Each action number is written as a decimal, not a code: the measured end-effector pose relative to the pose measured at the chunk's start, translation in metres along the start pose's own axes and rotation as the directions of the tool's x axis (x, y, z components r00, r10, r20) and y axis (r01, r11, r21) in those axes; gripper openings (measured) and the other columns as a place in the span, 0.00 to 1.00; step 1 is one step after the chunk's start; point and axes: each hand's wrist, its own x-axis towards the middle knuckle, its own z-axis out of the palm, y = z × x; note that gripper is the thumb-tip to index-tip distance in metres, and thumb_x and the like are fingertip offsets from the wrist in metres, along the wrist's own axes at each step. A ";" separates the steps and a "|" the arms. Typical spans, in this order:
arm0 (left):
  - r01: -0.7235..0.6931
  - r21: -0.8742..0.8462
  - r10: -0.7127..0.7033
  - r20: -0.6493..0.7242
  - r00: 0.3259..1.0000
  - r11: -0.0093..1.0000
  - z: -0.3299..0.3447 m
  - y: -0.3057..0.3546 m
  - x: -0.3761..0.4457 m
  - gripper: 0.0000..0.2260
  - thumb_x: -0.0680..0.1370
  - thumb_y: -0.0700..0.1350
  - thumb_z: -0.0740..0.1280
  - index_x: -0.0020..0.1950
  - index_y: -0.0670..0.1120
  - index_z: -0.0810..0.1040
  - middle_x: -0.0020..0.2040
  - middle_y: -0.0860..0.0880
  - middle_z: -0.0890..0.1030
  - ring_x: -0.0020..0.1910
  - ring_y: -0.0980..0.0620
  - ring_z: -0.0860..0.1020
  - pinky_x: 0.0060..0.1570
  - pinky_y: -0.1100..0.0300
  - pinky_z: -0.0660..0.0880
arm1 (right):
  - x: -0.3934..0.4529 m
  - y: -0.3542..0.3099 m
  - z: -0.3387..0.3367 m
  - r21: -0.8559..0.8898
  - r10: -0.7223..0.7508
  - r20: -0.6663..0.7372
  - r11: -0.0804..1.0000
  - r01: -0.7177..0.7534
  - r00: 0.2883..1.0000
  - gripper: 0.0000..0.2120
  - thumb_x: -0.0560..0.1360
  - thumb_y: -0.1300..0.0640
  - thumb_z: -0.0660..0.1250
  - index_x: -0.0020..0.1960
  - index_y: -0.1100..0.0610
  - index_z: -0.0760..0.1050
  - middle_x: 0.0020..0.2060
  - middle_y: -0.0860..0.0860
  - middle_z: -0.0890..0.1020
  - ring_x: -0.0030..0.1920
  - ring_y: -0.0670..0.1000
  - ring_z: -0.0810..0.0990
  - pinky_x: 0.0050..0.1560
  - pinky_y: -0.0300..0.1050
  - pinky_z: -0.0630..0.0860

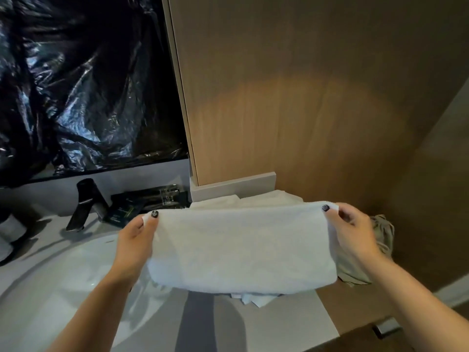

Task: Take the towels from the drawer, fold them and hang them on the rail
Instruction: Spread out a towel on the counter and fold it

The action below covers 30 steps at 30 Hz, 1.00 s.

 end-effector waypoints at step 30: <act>0.358 -0.206 -0.277 0.339 0.899 0.911 0.033 -0.017 0.069 0.09 0.79 0.47 0.68 0.44 0.45 0.85 0.41 0.40 0.83 0.39 0.43 0.80 0.38 0.53 0.76 | 0.032 0.022 0.021 0.413 0.455 0.128 0.783 -0.465 0.881 0.10 0.72 0.54 0.69 0.52 0.52 0.85 0.55 0.55 0.85 0.53 0.54 0.85 0.55 0.53 0.77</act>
